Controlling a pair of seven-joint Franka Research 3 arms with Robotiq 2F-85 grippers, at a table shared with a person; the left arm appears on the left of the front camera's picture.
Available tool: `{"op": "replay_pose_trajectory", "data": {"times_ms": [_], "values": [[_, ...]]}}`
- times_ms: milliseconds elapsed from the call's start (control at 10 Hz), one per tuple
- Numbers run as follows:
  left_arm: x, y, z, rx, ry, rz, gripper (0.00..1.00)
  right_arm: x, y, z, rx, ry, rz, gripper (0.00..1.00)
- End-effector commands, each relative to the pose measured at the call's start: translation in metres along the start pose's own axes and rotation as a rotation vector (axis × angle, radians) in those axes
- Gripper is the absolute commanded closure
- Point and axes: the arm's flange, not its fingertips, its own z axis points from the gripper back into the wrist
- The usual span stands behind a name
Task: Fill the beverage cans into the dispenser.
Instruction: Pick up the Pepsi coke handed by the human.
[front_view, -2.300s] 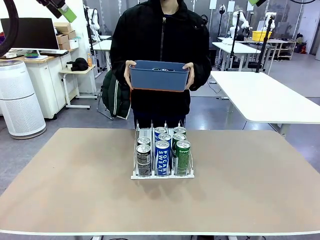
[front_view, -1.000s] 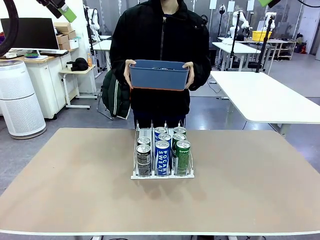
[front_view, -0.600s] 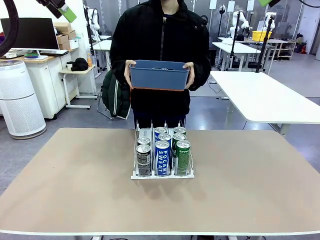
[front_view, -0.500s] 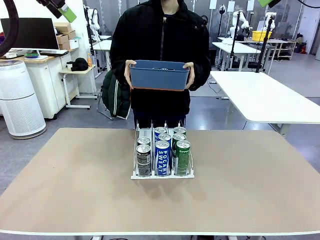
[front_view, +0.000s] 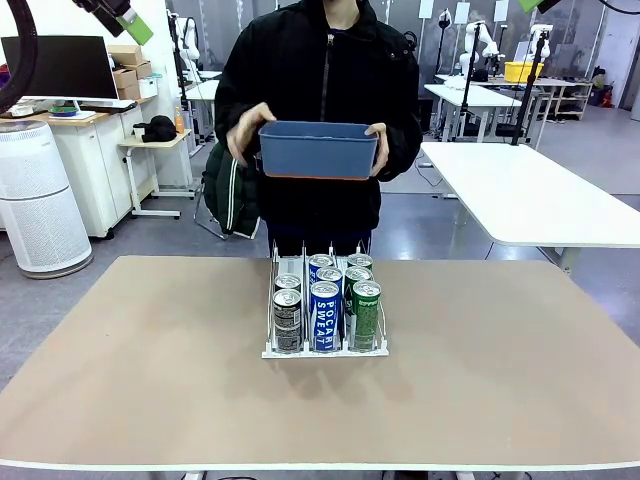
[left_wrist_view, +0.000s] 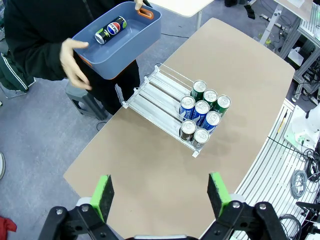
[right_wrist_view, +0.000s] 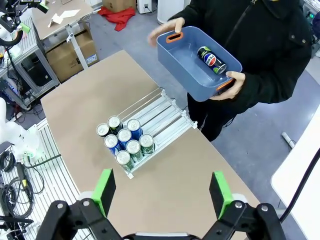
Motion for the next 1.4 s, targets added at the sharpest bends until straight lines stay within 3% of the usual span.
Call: {"op": "replay_pose_trajectory", "data": {"times_ms": [0, 1300], "values": [[-0.0008, -0.0004, 0.0002, -0.002, 0.0, 0.01, 0.0, -0.0003, 0.0001, -0.0002, 0.002, -0.001, -0.001, 0.0], [-0.0008, -0.0004, 0.0002, -0.002, 0.0, 0.01, 0.0, -0.0003, 0.0001, -0.0002, 0.002, -0.001, -0.001, 0.0]]}}
